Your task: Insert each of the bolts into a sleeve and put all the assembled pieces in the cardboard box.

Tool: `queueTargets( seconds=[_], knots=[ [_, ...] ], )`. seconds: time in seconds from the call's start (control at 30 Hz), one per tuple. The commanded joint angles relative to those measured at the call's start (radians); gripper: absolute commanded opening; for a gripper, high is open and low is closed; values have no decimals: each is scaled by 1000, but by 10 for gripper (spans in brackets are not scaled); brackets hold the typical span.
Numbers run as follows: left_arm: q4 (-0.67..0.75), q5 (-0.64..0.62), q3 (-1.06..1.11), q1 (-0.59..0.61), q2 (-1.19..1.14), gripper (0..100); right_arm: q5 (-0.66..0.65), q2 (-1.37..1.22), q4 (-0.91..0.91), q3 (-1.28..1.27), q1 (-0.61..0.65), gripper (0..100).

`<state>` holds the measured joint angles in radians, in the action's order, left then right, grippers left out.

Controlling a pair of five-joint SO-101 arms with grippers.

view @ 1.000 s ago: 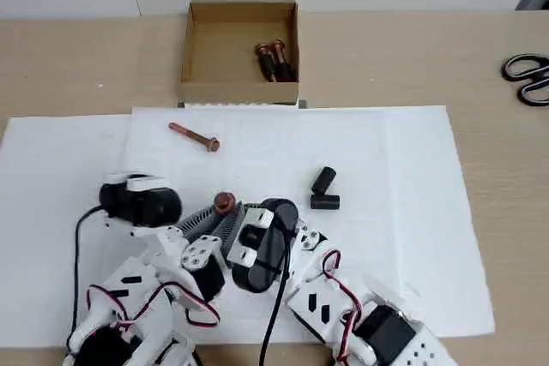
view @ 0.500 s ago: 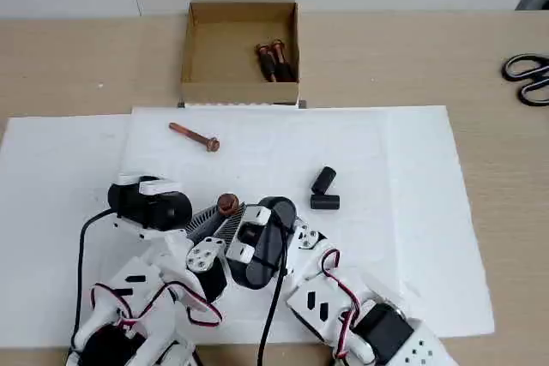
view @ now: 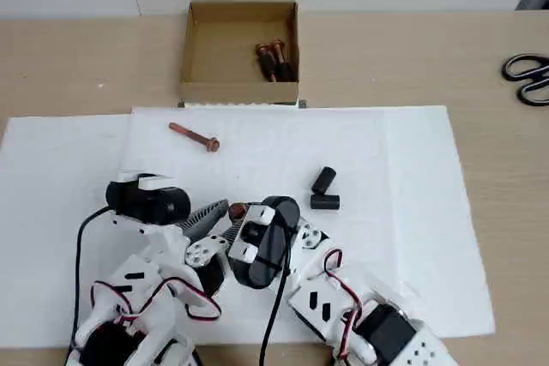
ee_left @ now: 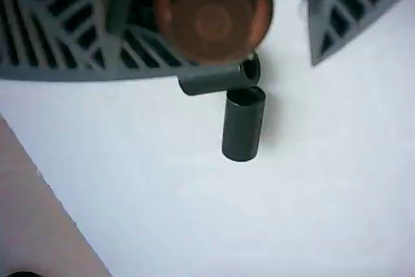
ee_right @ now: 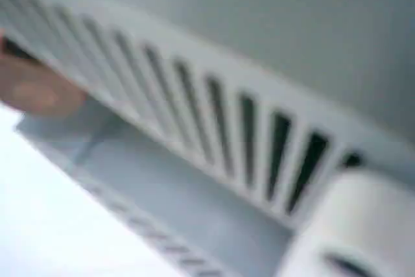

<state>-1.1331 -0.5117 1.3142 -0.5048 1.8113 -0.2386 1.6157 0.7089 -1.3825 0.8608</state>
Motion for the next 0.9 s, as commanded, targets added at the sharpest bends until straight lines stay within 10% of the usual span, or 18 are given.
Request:
queueTargets(
  seconds=[0.0, 0.37, 0.67, 0.87],
  knots=[
    [5, 8, -39, 17, -6, 202, -8, 24, -31, 25, 7, 2],
    [-3, 8, -180, 61, -6, 197, -6, 25, -31, -14, 5, 2],
    [5, 71, -153, 64, -2, 6, -6, 25, -31, -23, -24, 2],
    [57, 264, -71, 307, -3, 6, -3, 27, -24, -15, -160, 2]
  ],
)
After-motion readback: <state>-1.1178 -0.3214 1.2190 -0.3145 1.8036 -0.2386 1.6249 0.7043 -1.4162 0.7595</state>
